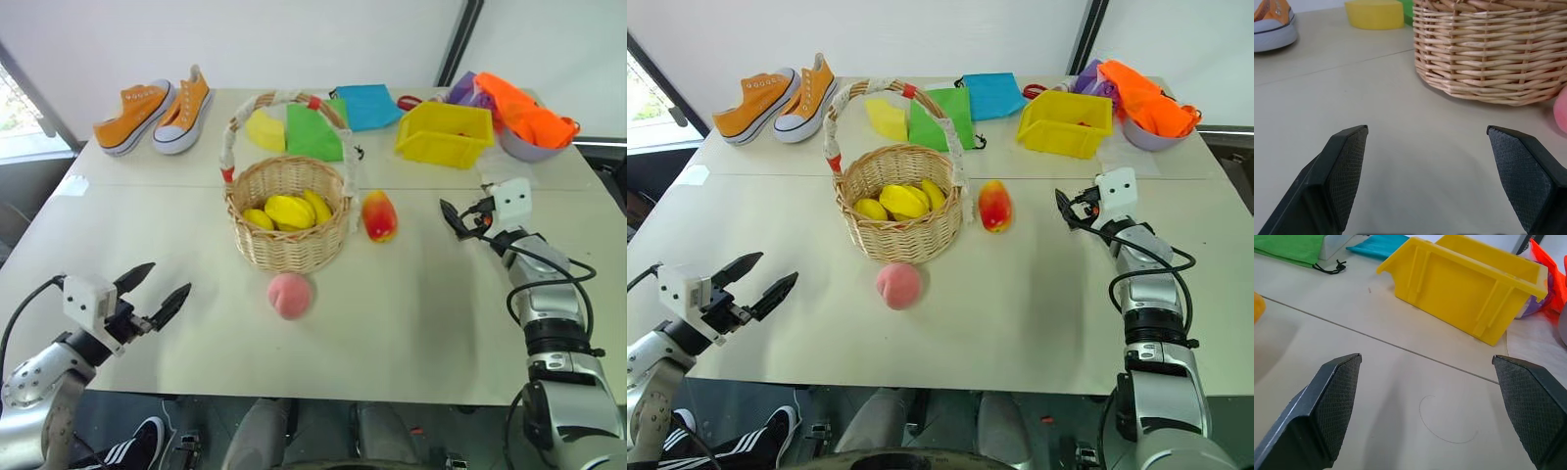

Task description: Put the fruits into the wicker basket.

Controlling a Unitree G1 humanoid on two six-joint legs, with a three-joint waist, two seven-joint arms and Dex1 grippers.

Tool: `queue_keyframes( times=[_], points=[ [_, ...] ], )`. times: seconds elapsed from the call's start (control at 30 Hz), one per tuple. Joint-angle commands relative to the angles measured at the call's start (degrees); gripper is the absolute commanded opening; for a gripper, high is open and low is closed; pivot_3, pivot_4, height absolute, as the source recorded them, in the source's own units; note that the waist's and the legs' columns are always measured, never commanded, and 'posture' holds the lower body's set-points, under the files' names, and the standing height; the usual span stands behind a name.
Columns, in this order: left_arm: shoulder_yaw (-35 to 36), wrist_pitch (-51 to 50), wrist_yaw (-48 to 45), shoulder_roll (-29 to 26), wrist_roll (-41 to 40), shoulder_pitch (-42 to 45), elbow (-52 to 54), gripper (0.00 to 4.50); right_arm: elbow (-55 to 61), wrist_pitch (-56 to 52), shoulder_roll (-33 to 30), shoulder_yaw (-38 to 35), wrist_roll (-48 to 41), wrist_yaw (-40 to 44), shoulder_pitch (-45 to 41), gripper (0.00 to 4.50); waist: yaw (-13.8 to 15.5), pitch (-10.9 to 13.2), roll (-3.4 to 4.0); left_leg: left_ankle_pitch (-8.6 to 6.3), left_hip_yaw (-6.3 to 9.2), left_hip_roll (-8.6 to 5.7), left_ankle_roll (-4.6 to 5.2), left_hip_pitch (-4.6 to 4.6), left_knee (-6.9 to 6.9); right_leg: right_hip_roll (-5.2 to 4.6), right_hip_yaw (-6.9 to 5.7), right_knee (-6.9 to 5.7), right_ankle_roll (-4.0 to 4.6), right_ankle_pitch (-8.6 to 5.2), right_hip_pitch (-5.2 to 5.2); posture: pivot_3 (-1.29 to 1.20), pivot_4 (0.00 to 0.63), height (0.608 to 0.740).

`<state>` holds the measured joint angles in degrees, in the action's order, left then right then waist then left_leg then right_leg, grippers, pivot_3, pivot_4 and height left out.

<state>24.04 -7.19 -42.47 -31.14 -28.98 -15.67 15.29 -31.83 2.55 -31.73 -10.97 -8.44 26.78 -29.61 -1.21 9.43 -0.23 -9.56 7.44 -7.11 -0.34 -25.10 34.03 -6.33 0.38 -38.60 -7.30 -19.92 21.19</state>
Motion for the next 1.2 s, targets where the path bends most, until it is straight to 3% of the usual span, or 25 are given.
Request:
queue_keyframes(
  times=[0.03,0.97,1.07,1.2],
  points=[
    [0.9,2.14,0.66,-0.12,1.08,0.38,0.99,4.19,0.41,1.37,-0.14,-0.47,-0.08,0.07,-1.6,4.46,0.03,0.0,0.0,0.0,0.0,0.0,0.0,0.0,0.0,0.0,0.0,0.0,0.0,0.0,0.0,0.0,0.15,0.74],
    [-0.22,7.06,-3.99,0.13,0.6,3.64,-0.66,4.19,11.09,-5.34,-0.32,-0.76,-3.3,2.96,1.94,4.46,0.13,0.0,0.0,0.0,0.0,0.0,0.0,0.0,0.0,0.0,0.0,0.01,0.0,0.0,0.03,0.0,0.15,0.74],
    [0.15,7.09,-5.76,-0.21,-1.17,3.14,-0.16,4.19,18.88,-12.39,-0.45,-0.58,-7.48,6.05,3.0,4.46,0.06,0.0,0.0,0.0,0.0,0.0,0.0,0.0,0.0,0.0,0.01,0.01,0.0,0.0,0.04,0.0,0.15,0.74],
    [1.17,6.24,-9.3,-1.25,-4.88,2.03,1.65,4.19,31.95,-32.0,-1.96,0.09,-13.74,6.13,4.6,4.46,0.14,0.0,0.0,-0.01,0.01,0.01,0.01,0.0,-0.02,-0.01,0.02,0.01,0.01,-0.01,0.08,0.0,0.15,0.74]
  ],
)
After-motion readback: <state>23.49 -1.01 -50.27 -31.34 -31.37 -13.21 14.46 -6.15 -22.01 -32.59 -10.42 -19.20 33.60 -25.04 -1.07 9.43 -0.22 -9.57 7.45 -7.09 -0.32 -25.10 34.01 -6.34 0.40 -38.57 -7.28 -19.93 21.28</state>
